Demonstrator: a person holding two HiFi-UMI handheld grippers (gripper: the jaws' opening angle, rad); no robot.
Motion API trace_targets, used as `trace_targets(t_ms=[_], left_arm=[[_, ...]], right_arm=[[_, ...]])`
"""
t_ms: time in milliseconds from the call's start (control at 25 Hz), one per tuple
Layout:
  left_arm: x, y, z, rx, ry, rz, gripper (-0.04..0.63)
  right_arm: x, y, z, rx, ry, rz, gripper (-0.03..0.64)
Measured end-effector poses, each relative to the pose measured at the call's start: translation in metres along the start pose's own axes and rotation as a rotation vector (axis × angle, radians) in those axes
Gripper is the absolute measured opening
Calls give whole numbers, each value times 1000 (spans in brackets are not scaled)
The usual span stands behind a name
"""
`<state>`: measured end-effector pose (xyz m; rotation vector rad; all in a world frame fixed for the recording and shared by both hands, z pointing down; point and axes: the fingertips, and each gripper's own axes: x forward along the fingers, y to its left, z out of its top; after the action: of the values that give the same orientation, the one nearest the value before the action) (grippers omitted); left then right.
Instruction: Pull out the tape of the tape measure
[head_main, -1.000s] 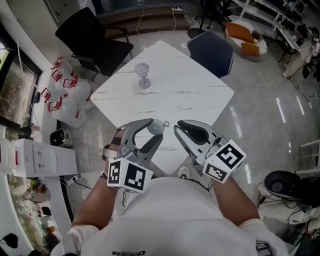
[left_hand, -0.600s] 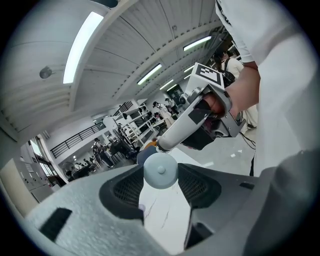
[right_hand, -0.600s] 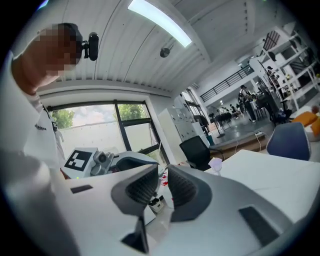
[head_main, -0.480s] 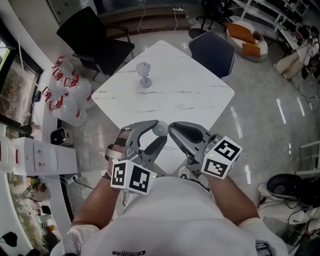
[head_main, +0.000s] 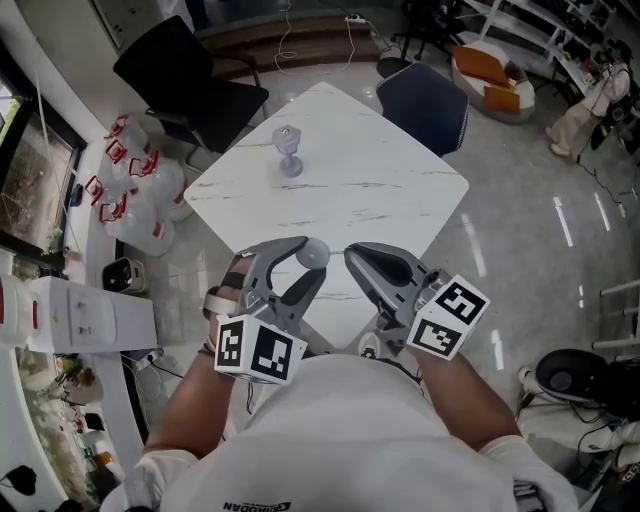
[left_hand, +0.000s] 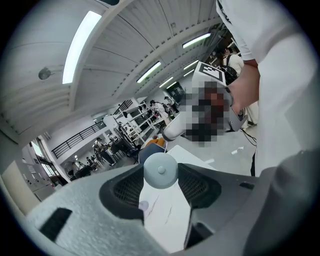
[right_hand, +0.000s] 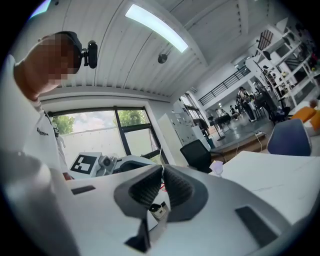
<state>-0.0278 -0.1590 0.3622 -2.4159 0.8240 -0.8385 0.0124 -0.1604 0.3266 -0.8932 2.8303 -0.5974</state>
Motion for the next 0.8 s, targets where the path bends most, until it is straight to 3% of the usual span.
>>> trace_targets(t_ms=[200, 600, 800], left_arm=[[-8, 18, -13, -25, 22, 43, 221], [-9, 26, -10, -27, 9, 56, 221], [-15, 38, -25, -52, 46, 94, 221]], right_arm=[[-18, -15, 17, -13, -62, -67, 21], [-23, -20, 27, -23, -96, -91, 20], [-40, -39, 37, -8, -135, -153, 20]])
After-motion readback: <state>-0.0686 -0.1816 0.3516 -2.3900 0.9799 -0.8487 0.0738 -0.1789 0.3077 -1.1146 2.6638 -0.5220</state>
